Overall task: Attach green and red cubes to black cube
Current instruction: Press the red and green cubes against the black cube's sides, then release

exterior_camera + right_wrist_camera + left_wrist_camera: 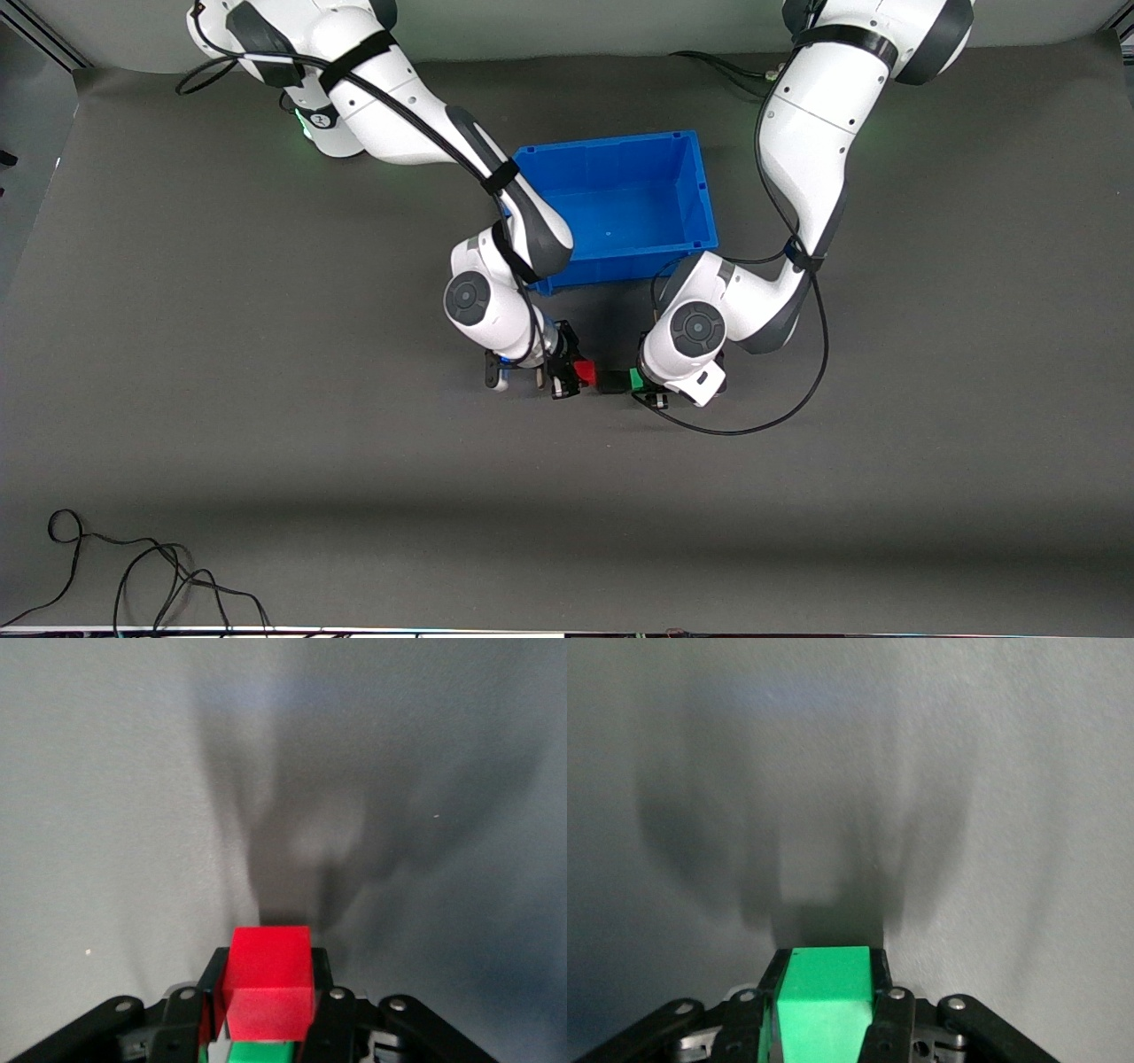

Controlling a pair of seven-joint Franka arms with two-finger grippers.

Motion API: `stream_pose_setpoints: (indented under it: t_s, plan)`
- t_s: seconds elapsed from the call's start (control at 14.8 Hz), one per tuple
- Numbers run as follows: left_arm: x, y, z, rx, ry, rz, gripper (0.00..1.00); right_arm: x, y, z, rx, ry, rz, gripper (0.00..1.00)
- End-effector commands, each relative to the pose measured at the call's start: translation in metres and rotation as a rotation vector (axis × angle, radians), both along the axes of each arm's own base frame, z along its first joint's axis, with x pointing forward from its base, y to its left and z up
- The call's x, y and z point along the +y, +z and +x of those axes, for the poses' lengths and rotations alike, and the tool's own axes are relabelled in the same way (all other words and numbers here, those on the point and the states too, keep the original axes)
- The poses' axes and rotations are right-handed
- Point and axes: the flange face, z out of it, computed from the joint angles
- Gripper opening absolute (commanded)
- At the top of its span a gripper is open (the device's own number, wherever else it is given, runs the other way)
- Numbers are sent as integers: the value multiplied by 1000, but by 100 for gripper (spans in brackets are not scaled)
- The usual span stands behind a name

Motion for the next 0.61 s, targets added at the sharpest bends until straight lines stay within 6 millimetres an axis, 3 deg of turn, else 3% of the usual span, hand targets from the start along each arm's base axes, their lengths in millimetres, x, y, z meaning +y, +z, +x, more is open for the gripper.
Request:
stream_pose_setpoints:
  t_s: [0.0,0.14,0.34,0.41,0.47,0.54]
  plan:
    - [-10,1,-4,-15,13,-4,0,11,-6,2,-14,-17,6,29]
    - [-22,-1,-12,-16,-4,-7,0,10,-12,3,-13,-17,-1,33]
    - [-23,0,-11,-24,-5,-10,0,15,-12,0,-32,-11,1,33]
    - [-22,-1,-12,-25,-21,-6,20,17,-13,-2,-32,-9,1,33]
    - [-22,-1,-12,-27,-27,-1,47,19,-14,-2,-32,-8,3,33]
    - [-22,1,-11,-27,-27,0,99,19,-12,0,-37,-6,4,35]
